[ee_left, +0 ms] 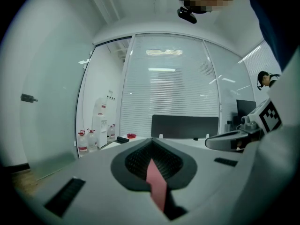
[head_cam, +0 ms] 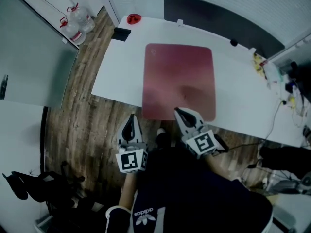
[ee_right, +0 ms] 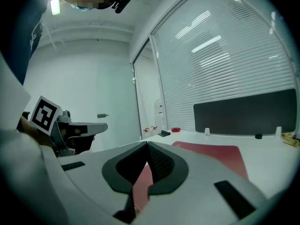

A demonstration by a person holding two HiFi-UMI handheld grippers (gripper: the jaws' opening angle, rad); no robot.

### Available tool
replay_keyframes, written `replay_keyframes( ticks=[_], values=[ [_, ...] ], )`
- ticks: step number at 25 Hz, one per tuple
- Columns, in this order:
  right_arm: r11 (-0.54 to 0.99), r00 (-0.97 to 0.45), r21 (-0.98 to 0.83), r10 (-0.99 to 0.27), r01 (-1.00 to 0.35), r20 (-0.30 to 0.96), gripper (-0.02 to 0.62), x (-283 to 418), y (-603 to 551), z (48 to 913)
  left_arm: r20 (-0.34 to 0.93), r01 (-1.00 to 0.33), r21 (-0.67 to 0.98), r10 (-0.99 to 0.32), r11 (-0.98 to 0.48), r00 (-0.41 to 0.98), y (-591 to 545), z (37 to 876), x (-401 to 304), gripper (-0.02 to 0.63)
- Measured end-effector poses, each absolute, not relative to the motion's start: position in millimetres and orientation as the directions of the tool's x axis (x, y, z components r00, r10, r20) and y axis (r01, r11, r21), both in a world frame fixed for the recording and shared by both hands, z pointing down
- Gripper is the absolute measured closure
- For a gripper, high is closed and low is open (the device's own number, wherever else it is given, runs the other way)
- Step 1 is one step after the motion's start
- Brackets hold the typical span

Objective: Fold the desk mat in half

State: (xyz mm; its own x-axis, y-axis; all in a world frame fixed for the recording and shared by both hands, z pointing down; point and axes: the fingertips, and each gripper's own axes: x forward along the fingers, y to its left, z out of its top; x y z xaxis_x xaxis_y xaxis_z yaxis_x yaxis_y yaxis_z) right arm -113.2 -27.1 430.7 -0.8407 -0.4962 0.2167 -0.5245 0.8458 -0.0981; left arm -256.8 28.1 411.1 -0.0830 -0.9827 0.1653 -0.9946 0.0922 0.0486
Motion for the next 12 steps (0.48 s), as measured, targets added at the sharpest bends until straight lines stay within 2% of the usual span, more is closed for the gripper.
replay_keyframes(
  ticks=[8,12],
  values=[
    [0.852,-0.843,-0.084,-0.488,-0.516,0.228,0.592,-129.0,-28.0,432.7,0.184,-0.993,0.090,-0.981,0.072,-0.054,20.9,421.7,-259.3,0.603],
    [0.857,-0.848,-0.083,-0.483,-0.509,0.216,0.592,-130.2,-29.5,430.8,0.204,-0.996,0.060,-0.978,0.063,-0.050,18.8,425.0,-255.2,0.603]
  ],
)
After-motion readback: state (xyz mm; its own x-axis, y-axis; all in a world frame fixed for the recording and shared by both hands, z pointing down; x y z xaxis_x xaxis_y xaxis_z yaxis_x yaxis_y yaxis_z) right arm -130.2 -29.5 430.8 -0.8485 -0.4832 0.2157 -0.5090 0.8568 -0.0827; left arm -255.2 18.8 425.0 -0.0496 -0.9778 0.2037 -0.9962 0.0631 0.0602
